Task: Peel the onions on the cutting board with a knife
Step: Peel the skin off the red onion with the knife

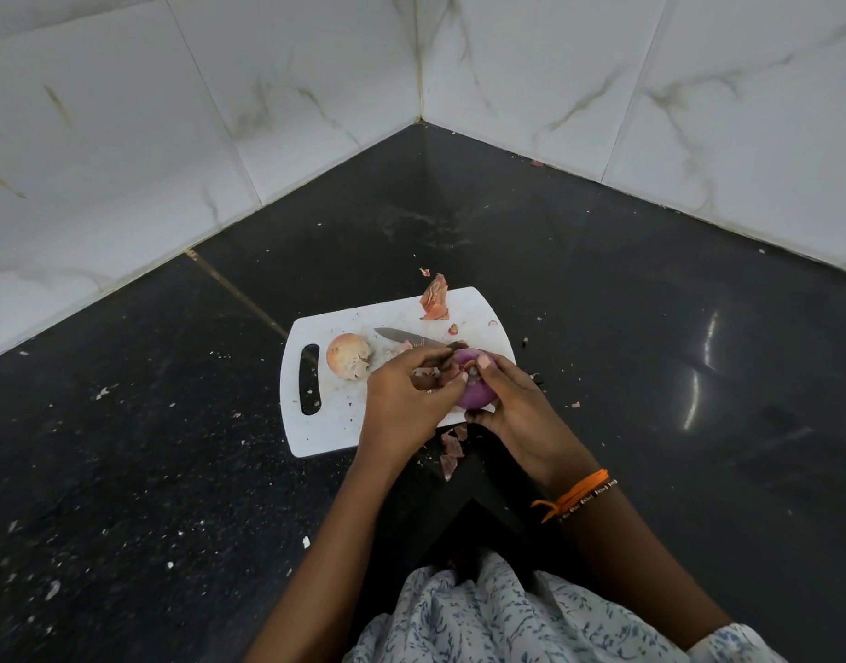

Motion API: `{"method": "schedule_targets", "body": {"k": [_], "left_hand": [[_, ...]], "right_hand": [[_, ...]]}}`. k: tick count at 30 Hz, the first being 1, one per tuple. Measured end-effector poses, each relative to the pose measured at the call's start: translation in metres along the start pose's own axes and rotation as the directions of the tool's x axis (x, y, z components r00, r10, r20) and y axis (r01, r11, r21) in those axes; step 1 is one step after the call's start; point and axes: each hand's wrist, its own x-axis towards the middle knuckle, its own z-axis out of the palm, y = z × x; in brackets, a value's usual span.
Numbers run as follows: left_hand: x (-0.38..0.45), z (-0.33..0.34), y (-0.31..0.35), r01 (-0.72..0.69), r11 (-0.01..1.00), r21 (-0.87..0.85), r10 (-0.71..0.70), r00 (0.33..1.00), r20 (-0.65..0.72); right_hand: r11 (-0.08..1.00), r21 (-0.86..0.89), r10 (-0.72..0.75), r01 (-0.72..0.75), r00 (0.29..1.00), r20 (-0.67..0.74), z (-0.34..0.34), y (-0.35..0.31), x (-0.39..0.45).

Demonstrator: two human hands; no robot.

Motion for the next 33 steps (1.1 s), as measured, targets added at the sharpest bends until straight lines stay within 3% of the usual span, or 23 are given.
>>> {"method": "schedule_targets", "body": {"k": [9, 21, 29, 33], "left_hand": [[0.001, 0.0, -0.001, 0.01, 0.999, -0.035, -0.009, 1.0, 0.027], [0.001, 0.005, -0.003, -0.083, 0.996, -0.009, 0.083, 0.996, 0.033], [0.004, 0.002, -0.007, 0.039, 0.98, -0.196, -0.039, 0.999, 0.002], [0.004, 0.002, -0.011, 0.019, 0.994, -0.11, -0.027, 0.997, -0.075]], "right_hand": [[1.0, 0.016, -0.016, 0.016, 1.0, 0.004, -0.003, -0.002, -0.001], [0.998, 0.058, -0.005, 0.005, 1.0, -0.016, -0.002, -0.004, 0.0], [0.98, 0.2, 0.009, -0.006, 1.0, -0.015, -0.003, -0.007, -0.001], [0.983, 0.183, -0.02, 0.016, 1.0, 0.017, -0.003, -0.009, -0.003]]}}
